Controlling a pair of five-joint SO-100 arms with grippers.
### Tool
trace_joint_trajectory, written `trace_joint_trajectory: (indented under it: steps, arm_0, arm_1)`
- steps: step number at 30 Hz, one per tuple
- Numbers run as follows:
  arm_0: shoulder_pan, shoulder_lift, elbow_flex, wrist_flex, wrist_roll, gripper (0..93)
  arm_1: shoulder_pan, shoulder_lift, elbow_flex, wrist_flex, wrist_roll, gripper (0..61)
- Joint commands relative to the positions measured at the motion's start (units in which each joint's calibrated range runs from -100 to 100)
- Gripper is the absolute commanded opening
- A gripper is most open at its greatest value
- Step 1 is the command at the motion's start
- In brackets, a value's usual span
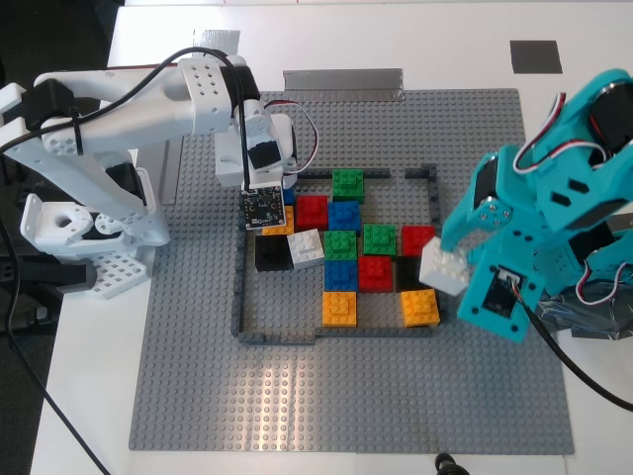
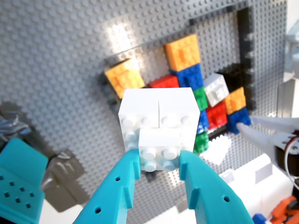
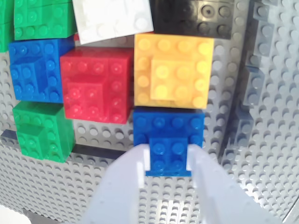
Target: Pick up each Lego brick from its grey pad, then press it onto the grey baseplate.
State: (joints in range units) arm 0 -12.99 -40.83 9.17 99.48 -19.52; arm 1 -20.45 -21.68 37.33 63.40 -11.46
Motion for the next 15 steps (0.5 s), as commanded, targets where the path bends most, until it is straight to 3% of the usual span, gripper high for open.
trace_joint_trajectory:
  steps: [1, 15]
  arm_0:
    - [-3.2, 3.7, -1.2, 0.5, -3.2, 0.0]
    - [-2.9, 16.8, -1.4, -9.2, -5.4, 0.0]
  arm_1:
    - [-0.2, -3.4, -2.3, 0.0, 0.1, 12.1]
    - [-1.1, -4.8, -4.3, 2.1, 0.2, 15.6]
